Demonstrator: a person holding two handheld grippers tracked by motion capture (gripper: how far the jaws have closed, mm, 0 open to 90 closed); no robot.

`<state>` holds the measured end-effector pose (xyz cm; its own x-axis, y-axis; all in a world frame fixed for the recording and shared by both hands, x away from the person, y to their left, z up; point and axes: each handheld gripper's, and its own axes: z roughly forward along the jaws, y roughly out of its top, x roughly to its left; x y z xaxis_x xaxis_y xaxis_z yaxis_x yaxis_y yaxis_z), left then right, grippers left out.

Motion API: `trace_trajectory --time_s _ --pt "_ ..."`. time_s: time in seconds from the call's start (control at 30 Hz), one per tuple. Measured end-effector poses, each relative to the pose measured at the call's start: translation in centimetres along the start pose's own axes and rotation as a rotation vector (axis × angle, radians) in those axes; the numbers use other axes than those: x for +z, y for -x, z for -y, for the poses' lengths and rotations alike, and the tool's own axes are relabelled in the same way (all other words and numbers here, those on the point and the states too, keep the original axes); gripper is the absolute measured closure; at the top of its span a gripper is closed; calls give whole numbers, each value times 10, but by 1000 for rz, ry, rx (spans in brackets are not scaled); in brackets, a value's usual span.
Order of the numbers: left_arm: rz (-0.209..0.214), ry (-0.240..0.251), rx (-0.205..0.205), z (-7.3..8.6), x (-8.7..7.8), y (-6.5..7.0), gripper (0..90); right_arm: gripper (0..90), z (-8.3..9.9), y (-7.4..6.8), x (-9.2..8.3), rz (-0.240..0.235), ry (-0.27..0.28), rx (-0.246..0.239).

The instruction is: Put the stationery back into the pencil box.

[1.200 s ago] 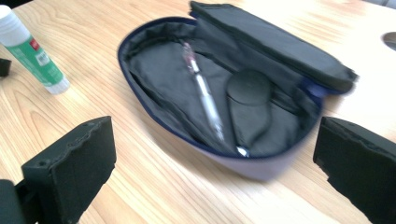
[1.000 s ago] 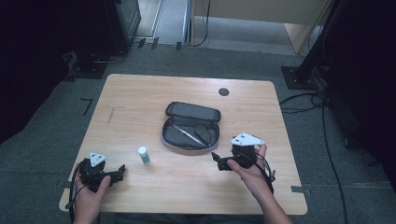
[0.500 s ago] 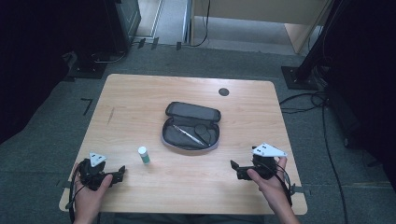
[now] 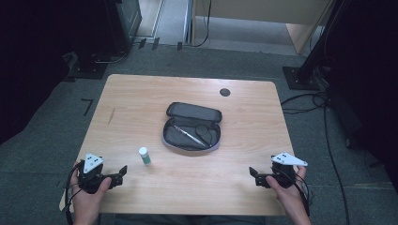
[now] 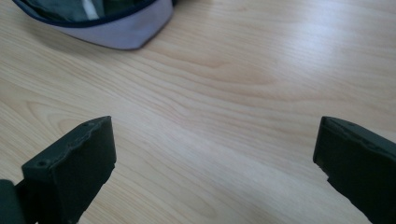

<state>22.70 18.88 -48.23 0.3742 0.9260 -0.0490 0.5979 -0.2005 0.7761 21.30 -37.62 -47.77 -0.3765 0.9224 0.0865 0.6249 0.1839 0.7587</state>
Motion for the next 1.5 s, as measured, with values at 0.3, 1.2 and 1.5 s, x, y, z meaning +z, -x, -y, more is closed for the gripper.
trace_trajectory --time_s 0.3,1.2,1.5 --pt "70 55 47 -15 -11 16 0 0 17 17 -2 35 -34 34" --pt "92 45 146 -40 24 64 298 0 54 51 -1 154 -112 82" --pt "36 27 106 -44 32 70 542 0 57 48 0 171 -92 78"
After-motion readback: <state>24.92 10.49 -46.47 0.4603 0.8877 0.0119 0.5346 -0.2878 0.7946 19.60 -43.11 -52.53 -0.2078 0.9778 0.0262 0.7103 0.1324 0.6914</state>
